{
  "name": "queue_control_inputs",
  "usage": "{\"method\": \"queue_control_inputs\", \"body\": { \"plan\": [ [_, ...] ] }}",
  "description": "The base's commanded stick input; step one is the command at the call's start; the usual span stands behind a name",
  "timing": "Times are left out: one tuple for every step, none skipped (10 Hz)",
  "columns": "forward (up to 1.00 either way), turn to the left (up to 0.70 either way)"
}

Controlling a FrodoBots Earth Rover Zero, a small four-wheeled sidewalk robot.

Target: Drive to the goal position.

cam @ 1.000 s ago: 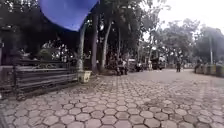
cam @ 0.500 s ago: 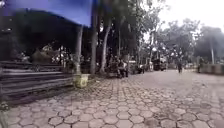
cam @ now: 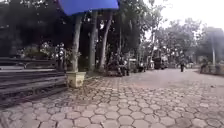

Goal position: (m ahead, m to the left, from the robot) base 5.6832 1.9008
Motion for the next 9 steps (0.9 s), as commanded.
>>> {"method": "queue_control_inputs", "body": {
  "plan": [
    [0.69,0.13],
    [0.69,0.13],
    [0.69,0.13],
    [0.69,0.02],
    [0.69,0.01],
    [0.69,0.00],
    [0.69,0.00],
    [0.69,0.00],
    [0.69,0.00]
  ]
}}
